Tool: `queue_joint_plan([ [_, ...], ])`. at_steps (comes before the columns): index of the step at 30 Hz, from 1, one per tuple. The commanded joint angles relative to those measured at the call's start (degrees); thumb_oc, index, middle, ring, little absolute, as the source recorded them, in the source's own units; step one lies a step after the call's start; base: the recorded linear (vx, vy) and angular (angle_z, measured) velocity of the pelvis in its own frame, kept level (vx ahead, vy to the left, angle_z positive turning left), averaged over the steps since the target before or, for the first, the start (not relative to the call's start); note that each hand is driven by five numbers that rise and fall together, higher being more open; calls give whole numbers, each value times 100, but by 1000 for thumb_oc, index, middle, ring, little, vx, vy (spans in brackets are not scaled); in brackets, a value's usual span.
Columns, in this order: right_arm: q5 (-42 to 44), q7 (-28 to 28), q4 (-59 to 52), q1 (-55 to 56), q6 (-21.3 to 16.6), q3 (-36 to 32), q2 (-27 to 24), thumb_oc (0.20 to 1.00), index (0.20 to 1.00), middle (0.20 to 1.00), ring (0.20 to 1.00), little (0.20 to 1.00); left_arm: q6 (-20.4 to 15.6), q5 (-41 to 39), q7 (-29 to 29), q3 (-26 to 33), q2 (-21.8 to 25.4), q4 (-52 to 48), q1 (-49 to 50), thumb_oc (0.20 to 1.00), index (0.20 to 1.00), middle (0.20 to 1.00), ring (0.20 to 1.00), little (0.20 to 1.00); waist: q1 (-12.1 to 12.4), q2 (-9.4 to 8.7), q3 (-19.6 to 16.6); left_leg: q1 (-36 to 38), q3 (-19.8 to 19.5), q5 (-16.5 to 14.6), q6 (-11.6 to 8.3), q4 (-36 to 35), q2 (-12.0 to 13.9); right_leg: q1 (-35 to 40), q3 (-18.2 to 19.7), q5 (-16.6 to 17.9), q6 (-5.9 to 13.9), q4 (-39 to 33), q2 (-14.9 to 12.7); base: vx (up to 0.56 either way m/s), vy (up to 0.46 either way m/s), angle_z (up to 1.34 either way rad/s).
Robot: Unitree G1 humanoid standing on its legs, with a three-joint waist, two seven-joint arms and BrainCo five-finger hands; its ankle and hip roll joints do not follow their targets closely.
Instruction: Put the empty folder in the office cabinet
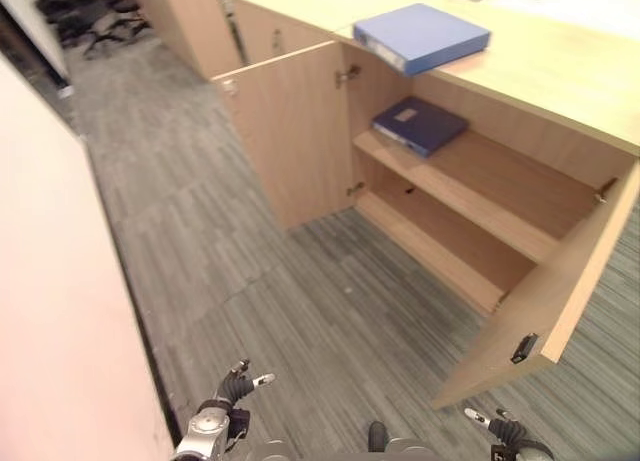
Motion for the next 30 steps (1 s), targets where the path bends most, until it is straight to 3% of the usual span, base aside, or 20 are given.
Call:
queue_joint_plan([
  [1, 80, 1, 101, 20, -85, -253, -186, 1000, 1000, 1000, 1000, 1000, -170, -226, 124, -65, 153, -142, -53, 1000, 1000, 1000, 1000, 1000, 191, 228, 109, -104, -459, 261, 261, -70, 241, -112, 31, -635, 1023, 547, -669, 400, 115, -39],
  [3, 87, 3, 94, 28, -84, -266, -197, 1000, 1000, 1000, 1000, 1000, -180, -247, 139, -61, 162, -95, -60, 1000, 1000, 1000, 1000, 1000, 222, 238, 137, -180, -627, 379, 245, -235, 225, -67, 203, -830, 997, 770, -643, 302, 84, -58],
  [4, 95, 9, 97, 50, -78, -278, -207, 1000, 1000, 1000, 1000, 1000, -199, -286, 167, -9, 201, -109, -29, 1000, 1000, 1000, 1000, 1000, 286, 242, 172, -299, -855, 497, 205, -408, 231, -66, 499, -1016, 966, 1083, -586, 293, 103, -89],
  [10, 119, 14, 132, 25, -50, -343, -263, 1000, 1000, 1000, 1000, 1000, -238, -347, 175, 71, 229, -83, 69, 1000, 1000, 1000, 1000, 1000, 358, 245, 227, -653, -1496, 503, 131, -495, 303, -5, 1422, -1542, 935, 1657, -433, 247, 167, -90],
  [14, 151, 39, 166, 93, -46, -374, -220, 1000, 1000, 1000, 1000, 1000, -244, -322, 164, 73, 227, 21, 75, 1000, 1000, 1000, 1000, 1000, 328, 220, 199, -652, -1663, 471, 93, -462, 350, -1, 1738, -1669, 991, 1721, -463, 139, 207, -46],
  [17, 105, 120, 232, 231, -29, -380, -85, 1000, 1000, 1000, 1000, 1000, -243, -191, 146, -17, 166, 264, 55, 1000, 1000, 1000, 1000, 1000, 216, 207, 14, -563, -1846, 305, 44, -434, 255, 55, 2012, -1610, 1156, 1587, -655, 208, 361, -42],
  [20, 120, 161, 240, 256, -8, -370, 49, 1000, 1000, 1000, 1000, 1000, -256, -28, 113, -198, 219, 309, -45, 1000, 1000, 1000, 1000, 1000, 113, 61, -109, -464, -1566, 73, 112, -428, 74, 70, 2169, -1321, 1423, 1441, -993, 158, 330, -31],
  [21, 120, 161, 239, 259, -8, -370, 53, 1000, 1000, 1000, 1000, 1000, -259, -28, 113, -200, 222, 313, -46, 1000, 1000, 1000, 1000, 1000, 128, 42, -110, -449, -1543, 66, 121, -427, 55, 81, 2182, -1319, 1431, 1423, -1020, 148, 388, -27],
  [22, 95, 175, 281, 237, 13, -371, 120, 1000, 1000, 1000, 1000, 1000, -271, 25, 112, -265, 262, 234, -103, 1000, 1000, 1000, 1000, 1000, 81, -25, -172, -307, -1260, -112, 215, -453, -107, -47, 2205, -992, 1604, 1386, -1227, 118, 320, -26],
  [25, 73, 192, 266, 141, 24, -299, 225, 1000, 1000, 1000, 1000, 1000, -270, 118, 84, -359, 324, 139, -168, 1000, 1000, 1000, 1000, 1000, 94, -130, -196, -116, -807, -331, 402, -498, -336, -320, 2190, -205, 1853, 1529, -1491, 100, 357, -47],
  [28, 9, 187, 230, 12, 31, -213, 286, 1000, 1000, 1000, 1000, 1000, -230, 202, 26, -454, 388, 29, -223, 1000, 1000, 1000, 1000, 1000, 179, -57, -100, 102, -450, -548, 626, -503, -521, -745, 1659, 335, 1841, 2162, -1649, 78, 381, -53],
  [30, 13, 166, 194, -59, 35, -210, 281, 1000, 1000, 1000, 1000, 1000, -194, 189, 19, -482, 402, -64, -181, 1000, 1000, 1000, 1000, 1000, 239, 36, 47, 321, -233, -658, 772, -513, -663, -1092, 1009, 993, 1714, 2779, -1859, 49, 405, -58],
])
